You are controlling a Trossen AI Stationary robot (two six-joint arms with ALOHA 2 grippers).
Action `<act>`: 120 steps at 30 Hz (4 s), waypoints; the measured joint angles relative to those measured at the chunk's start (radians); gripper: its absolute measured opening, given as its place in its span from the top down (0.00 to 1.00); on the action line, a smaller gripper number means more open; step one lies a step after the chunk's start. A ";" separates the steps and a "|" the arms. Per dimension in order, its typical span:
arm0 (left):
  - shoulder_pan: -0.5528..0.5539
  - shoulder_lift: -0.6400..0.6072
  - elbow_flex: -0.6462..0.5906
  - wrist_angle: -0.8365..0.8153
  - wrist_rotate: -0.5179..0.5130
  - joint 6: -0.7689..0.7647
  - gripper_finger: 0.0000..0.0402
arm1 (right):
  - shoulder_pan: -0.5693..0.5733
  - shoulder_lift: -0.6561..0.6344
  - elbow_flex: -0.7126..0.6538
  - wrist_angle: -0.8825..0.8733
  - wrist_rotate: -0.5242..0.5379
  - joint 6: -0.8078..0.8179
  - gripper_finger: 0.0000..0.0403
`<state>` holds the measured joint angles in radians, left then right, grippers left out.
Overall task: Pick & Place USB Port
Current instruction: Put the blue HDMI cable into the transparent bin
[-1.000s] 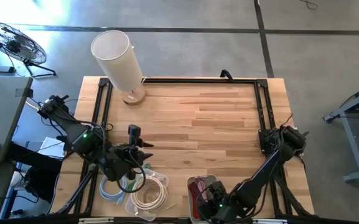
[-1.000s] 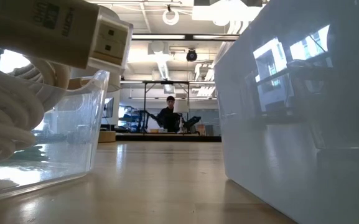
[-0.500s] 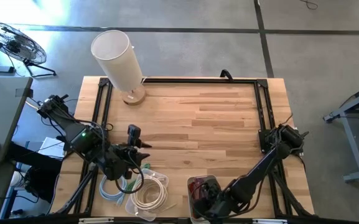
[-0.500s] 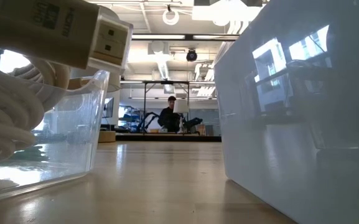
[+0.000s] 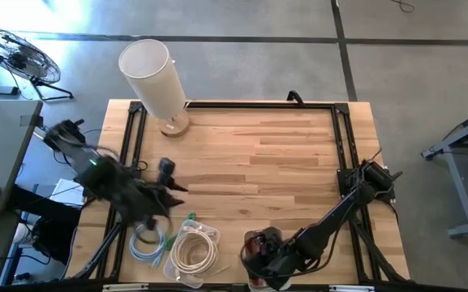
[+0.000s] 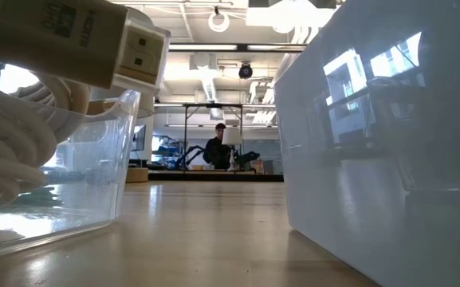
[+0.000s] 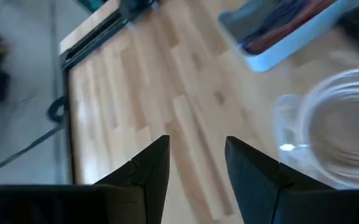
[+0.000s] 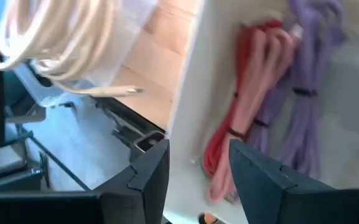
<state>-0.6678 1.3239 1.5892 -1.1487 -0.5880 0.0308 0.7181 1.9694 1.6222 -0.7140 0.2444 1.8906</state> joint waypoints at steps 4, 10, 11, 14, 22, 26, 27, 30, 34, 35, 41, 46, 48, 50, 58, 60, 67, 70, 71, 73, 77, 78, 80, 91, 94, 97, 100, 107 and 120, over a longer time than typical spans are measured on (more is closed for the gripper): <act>0.000 -0.111 0.024 -0.040 0.137 -0.024 0.62 | -0.032 0.000 0.000 0.043 0.003 -0.126 0.61; 0.000 -0.237 0.020 -0.043 0.344 -0.060 0.62 | -0.087 0.000 0.000 0.047 -0.013 -0.322 0.61; 0.000 -0.245 0.020 -0.040 0.368 -0.059 0.62 | -0.098 0.000 0.000 0.045 -0.023 -0.364 0.61; 0.000 -0.260 0.018 -0.036 0.398 -0.067 0.62 | -0.139 -0.004 0.000 0.029 -0.064 -0.509 0.61; 0.000 -0.231 0.017 -0.059 0.431 -0.193 0.62 | -0.275 -0.095 0.000 -0.057 -0.104 -0.861 0.61; 0.000 -0.205 0.017 -0.045 0.425 -0.241 0.62 | -0.335 -0.163 0.000 -0.100 -0.074 -0.998 0.61; 0.000 -0.196 0.017 -0.046 0.418 -0.241 0.62 | -0.347 -0.179 0.000 -0.114 -0.065 -1.025 0.61; 0.000 -0.169 0.017 -0.119 0.406 -0.197 0.62 | -0.370 -0.228 0.000 -0.161 -0.036 -1.090 0.61; 0.000 -0.107 0.017 -0.308 0.477 -0.327 0.62 | -0.391 -0.281 0.000 -0.228 0.012 -1.156 0.61; 0.000 -0.093 0.017 -0.355 0.521 -0.378 0.62 | -0.393 -0.294 0.000 -0.244 0.027 -1.171 0.61; -0.086 -0.030 0.017 -0.377 0.634 -0.641 0.62 | -0.406 -0.342 0.000 -0.296 0.112 -1.254 0.61; -0.185 0.034 0.018 -0.422 0.525 -0.937 0.62 | -0.416 -0.361 0.000 -0.304 0.138 -1.332 0.61; -0.231 0.060 0.013 -0.418 0.470 -1.081 0.62 | -0.420 -0.363 0.000 -0.304 0.142 -1.364 0.61; -0.275 0.081 -0.002 -0.422 0.433 -1.230 0.62 | -0.424 -0.367 0.000 -0.309 0.140 -1.403 0.61; -0.356 0.172 -0.143 -0.419 0.578 -1.249 0.62 | -0.441 -0.370 0.000 -0.314 0.138 -1.546 0.61; -0.357 0.181 -0.191 -0.422 0.591 -1.230 0.62 | -0.448 -0.370 0.000 -0.314 0.131 -1.566 0.61; -0.353 0.184 -0.341 -0.339 0.530 -0.998 0.62 | -0.457 -0.370 0.000 -0.320 0.097 -1.585 0.62; -0.353 0.185 -0.380 -0.288 0.520 -0.877 0.62 | -0.455 -0.370 0.000 -0.323 0.066 -1.584 0.62; -0.353 0.185 -0.391 -0.274 0.521 -0.844 0.62 | -0.455 -0.370 0.000 -0.327 0.058 -1.580 0.62; -0.353 0.185 -0.406 -0.259 0.521 -0.793 0.62 | -0.450 -0.370 0.000 -0.332 0.045 -1.577 0.62; -0.353 0.185 -0.441 -0.239 0.501 -0.737 0.62 | -0.436 -0.370 0.000 -0.332 0.041 -1.562 0.62; -0.353 0.185 -0.452 -0.227 0.491 -0.730 0.62 | -0.433 -0.370 0.000 -0.332 0.040 -1.554 0.62; -0.349 0.184 -0.477 -0.193 0.480 -0.708 0.62 | -0.427 -0.370 0.000 -0.332 0.037 -1.543 0.62; -0.192 0.184 -0.635 0.014 0.589 -0.570 0.62 | -0.420 -0.370 0.000 -0.329 0.037 -1.449 0.62; -0.161 0.184 -0.675 0.113 0.668 -0.509 0.62 | -0.416 -0.369 0.000 -0.329 0.037 -1.435 0.62; -0.148 0.184 -0.709 0.171 0.687 -0.501 0.62 | -0.407 -0.369 0.000 -0.321 0.037 -1.434 0.62; -0.141 0.184 -0.753 0.232 0.701 -0.502 0.62 | -0.395 -0.369 0.000 -0.311 0.037 -1.434 0.62; -0.136 0.178 -0.870 0.351 0.709 -0.610 0.71 | -0.381 -0.369 0.000 -0.302 0.044 -1.445 0.62; -0.137 0.144 -0.626 0.010 0.705 -0.743 0.87 | -0.381 -0.369 0.000 -0.314 0.082 -1.513 0.62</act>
<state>-0.8051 1.4680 0.9635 -1.1386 0.1168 -0.7124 0.3369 1.6005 1.6222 -1.0277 0.3264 0.3778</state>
